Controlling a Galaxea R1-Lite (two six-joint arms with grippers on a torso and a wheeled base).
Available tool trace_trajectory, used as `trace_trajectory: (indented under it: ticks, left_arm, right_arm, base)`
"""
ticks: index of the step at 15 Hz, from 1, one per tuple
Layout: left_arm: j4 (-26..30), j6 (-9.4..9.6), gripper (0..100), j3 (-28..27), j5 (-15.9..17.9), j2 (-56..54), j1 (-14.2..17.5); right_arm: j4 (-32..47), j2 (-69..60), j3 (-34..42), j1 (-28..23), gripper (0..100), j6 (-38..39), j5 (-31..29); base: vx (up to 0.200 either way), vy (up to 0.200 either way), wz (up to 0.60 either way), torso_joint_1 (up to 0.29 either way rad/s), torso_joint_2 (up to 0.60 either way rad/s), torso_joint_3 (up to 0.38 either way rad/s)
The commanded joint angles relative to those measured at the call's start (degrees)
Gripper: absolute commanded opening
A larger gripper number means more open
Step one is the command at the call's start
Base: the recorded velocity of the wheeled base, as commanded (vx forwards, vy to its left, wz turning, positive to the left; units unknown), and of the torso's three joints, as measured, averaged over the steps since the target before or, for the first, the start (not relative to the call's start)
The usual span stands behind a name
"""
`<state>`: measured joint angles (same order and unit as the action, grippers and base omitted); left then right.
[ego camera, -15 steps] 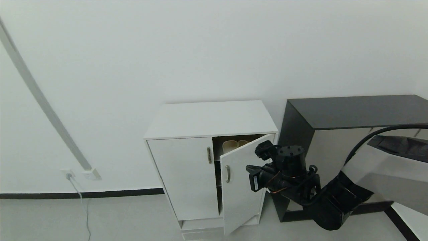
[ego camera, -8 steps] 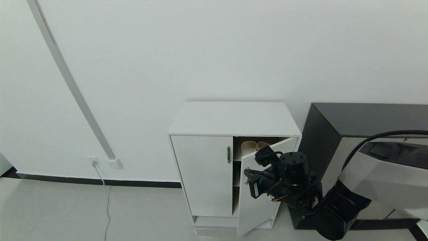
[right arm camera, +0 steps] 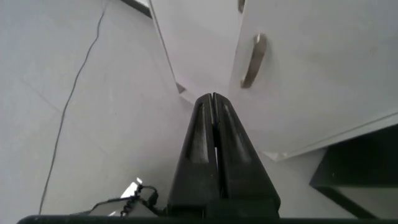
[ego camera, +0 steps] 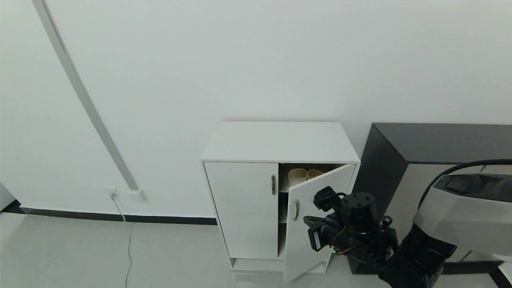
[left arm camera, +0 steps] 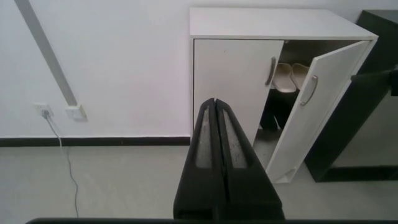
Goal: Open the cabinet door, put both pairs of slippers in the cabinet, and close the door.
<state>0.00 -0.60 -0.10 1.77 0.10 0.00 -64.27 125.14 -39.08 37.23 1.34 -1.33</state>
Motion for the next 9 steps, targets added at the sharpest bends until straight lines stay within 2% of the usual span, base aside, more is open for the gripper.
trace_trajectory:
  ticks: [1, 9]
  left_arm:
    - [0.0, -0.02, 0, 0.0, 0.0, 0.0, 0.0]
    - [0.0, -0.11, 0, 0.0, 0.0, 0.0, 0.0]
  right_arm:
    - [-0.5, -1.1, 2.1, 0.1, 0, 0.1, 0.0]
    - [-1.4, -0.9, 5.9, 0.3, 0, -0.4, 0.0]
  base:
    - [0.000, 0.000, 0.00, 0.000, 0.00, 0.000]
    - [0.200, 0.000, 0.00, 0.001, 0.00, 0.002]
